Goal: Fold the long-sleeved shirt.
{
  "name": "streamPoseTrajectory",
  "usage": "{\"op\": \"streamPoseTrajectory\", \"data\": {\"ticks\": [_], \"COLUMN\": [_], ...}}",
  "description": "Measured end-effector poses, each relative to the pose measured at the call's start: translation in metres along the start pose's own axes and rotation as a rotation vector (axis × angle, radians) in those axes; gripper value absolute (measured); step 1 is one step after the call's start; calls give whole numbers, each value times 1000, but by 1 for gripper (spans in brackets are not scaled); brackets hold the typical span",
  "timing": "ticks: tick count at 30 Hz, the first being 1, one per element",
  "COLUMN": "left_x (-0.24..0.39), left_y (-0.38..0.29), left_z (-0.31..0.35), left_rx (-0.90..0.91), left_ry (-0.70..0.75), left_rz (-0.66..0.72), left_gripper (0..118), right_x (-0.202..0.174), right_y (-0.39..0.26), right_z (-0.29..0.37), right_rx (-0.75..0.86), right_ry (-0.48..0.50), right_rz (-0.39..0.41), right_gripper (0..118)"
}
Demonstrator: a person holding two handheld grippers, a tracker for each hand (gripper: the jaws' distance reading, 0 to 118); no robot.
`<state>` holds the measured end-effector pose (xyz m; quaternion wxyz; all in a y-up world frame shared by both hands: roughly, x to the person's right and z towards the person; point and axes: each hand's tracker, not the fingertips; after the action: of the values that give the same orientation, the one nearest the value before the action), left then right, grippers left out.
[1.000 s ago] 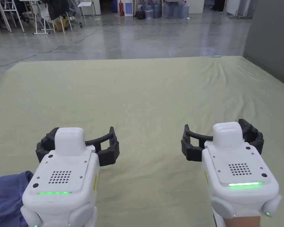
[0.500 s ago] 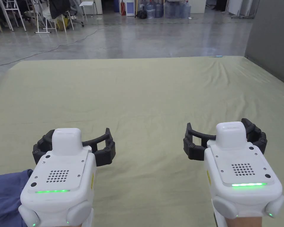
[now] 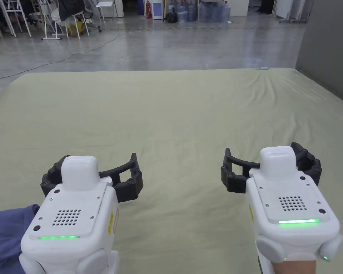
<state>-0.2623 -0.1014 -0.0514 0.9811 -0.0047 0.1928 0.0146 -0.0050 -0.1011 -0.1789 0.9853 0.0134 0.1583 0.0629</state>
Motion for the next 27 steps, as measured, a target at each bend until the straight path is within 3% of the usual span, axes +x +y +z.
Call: {"op": "streamPoseTrajectory", "data": {"ticks": [6,12,27], "left_x": [27,21,30], "left_y": [13,15,10], "left_z": [2,5,8], "left_rx": [-26,-27,13], "left_ry": [172,108,89], "left_rz": [-75,66,-57], "left_gripper": [118,118,117], "right_x": [0,1,4], "right_y": [1,1,-2], "right_z": [-1,-1,0], "right_rx": [-3,-5,-5], "right_ry": [-1,-2,-8], "right_rz": [-11,-6,-9], "right_gripper": [118,118,118]}}
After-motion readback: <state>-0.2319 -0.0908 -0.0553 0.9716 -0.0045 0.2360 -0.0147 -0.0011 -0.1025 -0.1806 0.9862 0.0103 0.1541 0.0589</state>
